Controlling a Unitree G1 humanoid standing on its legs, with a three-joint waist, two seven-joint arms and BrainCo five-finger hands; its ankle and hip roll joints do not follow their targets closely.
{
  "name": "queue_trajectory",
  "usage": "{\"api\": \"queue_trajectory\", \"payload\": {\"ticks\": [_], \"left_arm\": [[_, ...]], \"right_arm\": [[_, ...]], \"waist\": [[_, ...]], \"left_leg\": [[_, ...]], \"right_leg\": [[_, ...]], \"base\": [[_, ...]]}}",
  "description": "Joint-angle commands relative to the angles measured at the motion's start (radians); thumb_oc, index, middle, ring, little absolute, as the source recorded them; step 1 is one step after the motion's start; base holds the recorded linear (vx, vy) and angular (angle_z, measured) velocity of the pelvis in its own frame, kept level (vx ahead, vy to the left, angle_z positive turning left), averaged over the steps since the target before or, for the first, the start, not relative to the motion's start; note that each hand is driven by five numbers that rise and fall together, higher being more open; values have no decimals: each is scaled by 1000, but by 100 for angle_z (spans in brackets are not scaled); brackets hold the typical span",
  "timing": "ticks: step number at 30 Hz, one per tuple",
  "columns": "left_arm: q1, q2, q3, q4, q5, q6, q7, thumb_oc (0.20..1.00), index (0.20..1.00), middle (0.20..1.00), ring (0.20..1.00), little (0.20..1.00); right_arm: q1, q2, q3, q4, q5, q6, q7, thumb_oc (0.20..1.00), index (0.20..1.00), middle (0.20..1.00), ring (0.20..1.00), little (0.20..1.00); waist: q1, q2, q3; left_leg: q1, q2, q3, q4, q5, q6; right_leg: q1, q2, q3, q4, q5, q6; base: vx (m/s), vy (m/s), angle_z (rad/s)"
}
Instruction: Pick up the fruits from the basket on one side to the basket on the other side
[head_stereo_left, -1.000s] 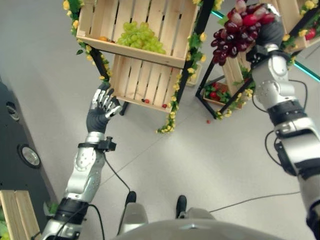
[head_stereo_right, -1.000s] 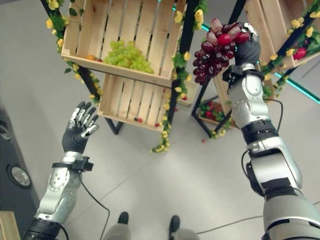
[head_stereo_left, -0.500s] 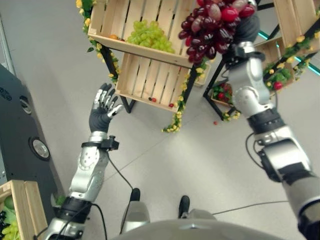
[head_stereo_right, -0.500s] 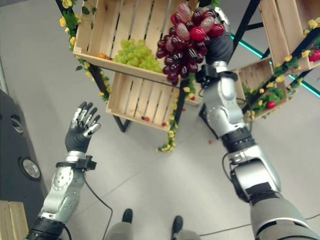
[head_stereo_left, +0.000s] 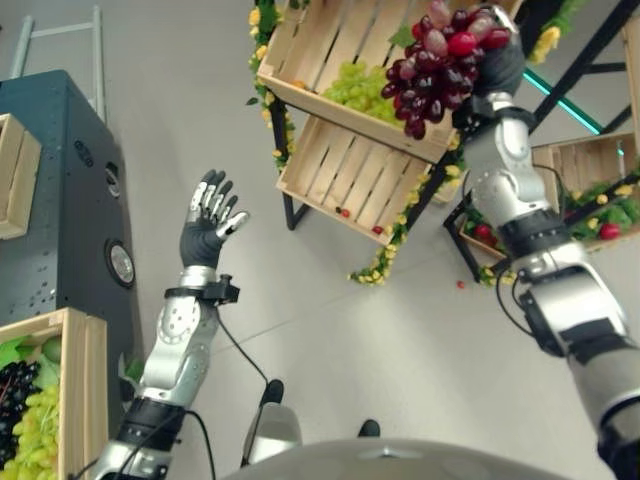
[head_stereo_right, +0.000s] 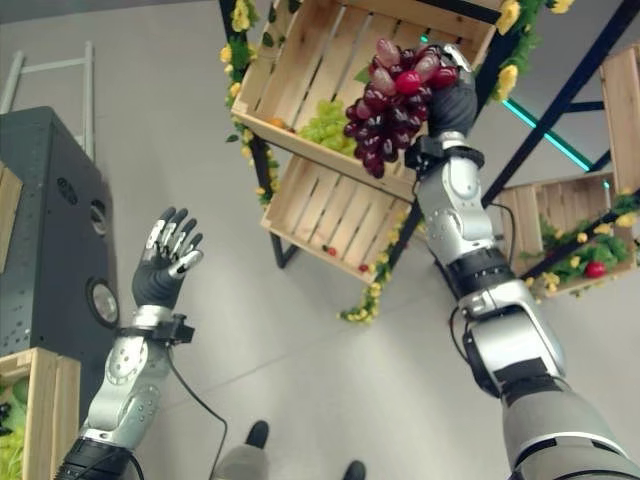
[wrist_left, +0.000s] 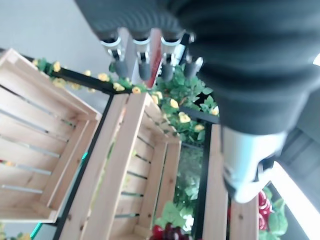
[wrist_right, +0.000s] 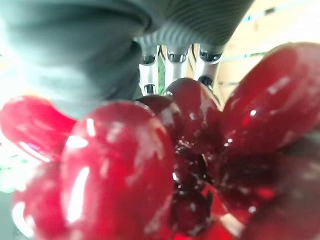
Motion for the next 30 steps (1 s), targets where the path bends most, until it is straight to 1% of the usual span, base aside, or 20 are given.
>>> {"api": "queue_trajectory", "payload": {"ticks": [1,8,11,14,15,16,17,22,23,24,27,28,30], "left_arm": [[-21,66,-20,-65,-39,-67,-25,1000,1000,1000,1000,1000],[-15,70,-21,-72,-45,-67,-22,1000,1000,1000,1000,1000],[-22,72,-25,-74,-42,-71,-22,1000,1000,1000,1000,1000],[-22,77,-29,-80,-45,-71,-26,1000,1000,1000,1000,1000],[-21,79,-33,-80,-50,-72,-29,1000,1000,1000,1000,1000],[-22,79,-33,-80,-50,-72,-29,1000,1000,1000,1000,1000],[-23,88,-40,-89,-54,-75,-38,1000,1000,1000,1000,1000],[-15,108,-48,-116,-78,-77,-64,1000,1000,1000,1000,1000],[-16,108,-48,-116,-78,-77,-64,1000,1000,1000,1000,1000],[-13,113,-48,-120,-83,-78,-72,1000,1000,1000,1000,1000],[-16,110,-51,-117,-86,-76,-73,1000,1000,1000,1000,1000],[-16,105,-48,-110,-84,-76,-70,1000,1000,1000,1000,1000],[-8,99,-36,-108,-77,-77,-58,1000,1000,1000,1000,1000]], "right_arm": [[-136,-57,1,40,-28,-48,-20,200,200,200,200,200],[-172,-68,12,115,-40,-39,-34,200,200,200,200,200],[-187,-59,12,143,-37,-37,-35,200,200,200,200,200],[-215,-68,24,197,-42,-26,-34,200,200,200,200,200],[-250,-75,32,259,-50,-17,-37,200,200,200,200,200],[-250,-75,33,259,-49,-17,-36,200,200,200,200,200],[-285,-92,47,327,-70,-5,-42,200,200,200,200,200],[-354,-175,79,464,-113,27,-52,200,200,200,200,200],[-355,-175,80,464,-112,27,-52,200,200,200,200,200],[-358,-195,80,477,-109,27,-56,200,200,200,200,200],[-335,-189,69,447,-88,17,-52,200,200,200,200,200],[-294,-177,49,403,-60,-1,-51,200,200,200,200,200],[-255,-161,38,324,-53,-20,-50,200,200,200,200,200]], "waist": [[4,-47,-86],[12,-45,-104],[12,-43,-107],[13,-44,-111],[16,-46,-112],[16,-46,-112],[24,-50,-111],[49,-63,-100],[49,-63,-100],[56,-71,-93],[57,-76,-85],[56,-83,-81],[53,-87,-76]], "left_leg": [[-10,-47,9,-33,18,32],[-8,-58,-12,-28,12,34],[-8,-61,-14,-24,9,34],[-5,-62,-16,-27,8,35],[-4,-64,-16,-25,6,36],[-4,-64,-16,-25,6,36],[-8,-64,-17,-25,6,35],[-30,-68,-32,-27,15,30],[-31,-68,-32,-27,15,30],[-36,-68,-39,-28,17,29],[-40,-67,-45,-22,16,29],[-39,-70,-45,-11,6,32],[-41,-79,-43,14,-10,39]], "right_leg": [[-58,-46,16,61,10,60],[-42,-53,3,50,10,61],[-38,-55,2,48,9,61],[-32,-56,-1,44,10,62],[-31,-56,-1,43,12,64],[-31,-56,-1,43,12,64],[-34,-55,-3,40,15,66],[-49,-53,-13,37,18,68],[-50,-53,-13,37,18,67],[-56,-49,-16,39,17,66],[-59,-47,-16,43,15,65],[-55,-47,-16,44,14,66],[-54,-50,-5,43,19,70]], "base": [[5,23,9],[24,22,13],[17,18,9],[18,9,5],[10,2,4],[17,0,3],[0,0,0],[2,-6,6],[17,-33,18],[15,-25,10],[25,-22,1],[36,1,1],[29,22,1]]}}
